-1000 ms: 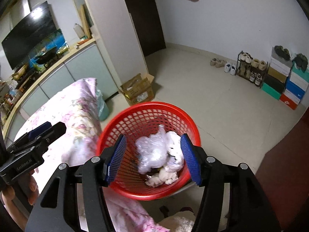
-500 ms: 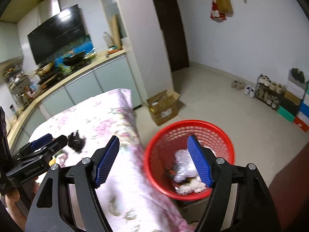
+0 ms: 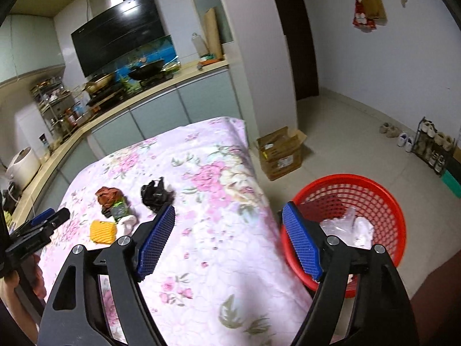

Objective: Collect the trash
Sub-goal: 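Move both tools back over the trash on the bed, then grasp the yellow-green sponge with the left tool while the right tool grasps the black bag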

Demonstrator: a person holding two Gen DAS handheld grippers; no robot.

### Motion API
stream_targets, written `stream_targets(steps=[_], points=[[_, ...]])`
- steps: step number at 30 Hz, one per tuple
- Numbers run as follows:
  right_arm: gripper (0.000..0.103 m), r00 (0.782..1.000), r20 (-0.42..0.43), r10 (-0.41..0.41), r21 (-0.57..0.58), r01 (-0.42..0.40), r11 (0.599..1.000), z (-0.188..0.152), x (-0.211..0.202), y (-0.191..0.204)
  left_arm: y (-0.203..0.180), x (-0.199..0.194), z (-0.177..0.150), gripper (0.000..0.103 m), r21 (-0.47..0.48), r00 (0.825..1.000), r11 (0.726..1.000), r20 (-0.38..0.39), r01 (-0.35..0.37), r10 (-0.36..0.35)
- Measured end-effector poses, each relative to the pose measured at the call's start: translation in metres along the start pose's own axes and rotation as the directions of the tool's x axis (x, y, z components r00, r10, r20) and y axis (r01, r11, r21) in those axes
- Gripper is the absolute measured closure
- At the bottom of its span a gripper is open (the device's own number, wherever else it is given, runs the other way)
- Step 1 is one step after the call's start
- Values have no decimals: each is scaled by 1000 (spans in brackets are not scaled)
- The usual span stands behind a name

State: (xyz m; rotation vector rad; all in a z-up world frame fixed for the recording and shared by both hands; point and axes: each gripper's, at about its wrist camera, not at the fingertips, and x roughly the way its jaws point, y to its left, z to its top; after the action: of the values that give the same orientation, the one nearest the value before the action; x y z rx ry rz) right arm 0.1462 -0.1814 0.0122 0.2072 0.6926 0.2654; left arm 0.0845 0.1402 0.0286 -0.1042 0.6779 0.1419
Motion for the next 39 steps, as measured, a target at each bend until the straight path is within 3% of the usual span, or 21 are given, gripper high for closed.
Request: stream_targets(steps=[6, 13, 20, 22, 24, 30, 39], points=[[28, 1000, -22, 22, -29, -22, 999, 1, 7, 18, 35, 0, -20, 20, -35, 999, 999, -43, 15, -17], [28, 998, -47, 45, -61, -48, 997, 0, 17, 40, 19, 25, -54, 20, 12, 985, 995, -142, 97, -94], [28, 997, -64, 36, -79, -41, 996, -1, 23, 48, 6, 43, -87, 21, 46, 972, 993, -216, 107, -95], [28, 997, -68, 29, -78, -34, 996, -1, 25, 48, 7, 43, -94, 25, 51, 973, 995, -220, 90, -77], [28, 997, -74, 28, -78, -33, 996, -1, 28, 49, 11, 43, -96, 41, 36, 972, 996, -225, 79, -69], [28, 996, -85, 29, -90, -37, 995, -3, 35, 56, 19, 35, -98, 47, 17, 976, 996, -200, 86, -81], [28, 993, -113, 24, -85, -34, 996, 0, 59, 60, 24, 28, -83, 49, -5, 984, 996, -152, 93, -93]])
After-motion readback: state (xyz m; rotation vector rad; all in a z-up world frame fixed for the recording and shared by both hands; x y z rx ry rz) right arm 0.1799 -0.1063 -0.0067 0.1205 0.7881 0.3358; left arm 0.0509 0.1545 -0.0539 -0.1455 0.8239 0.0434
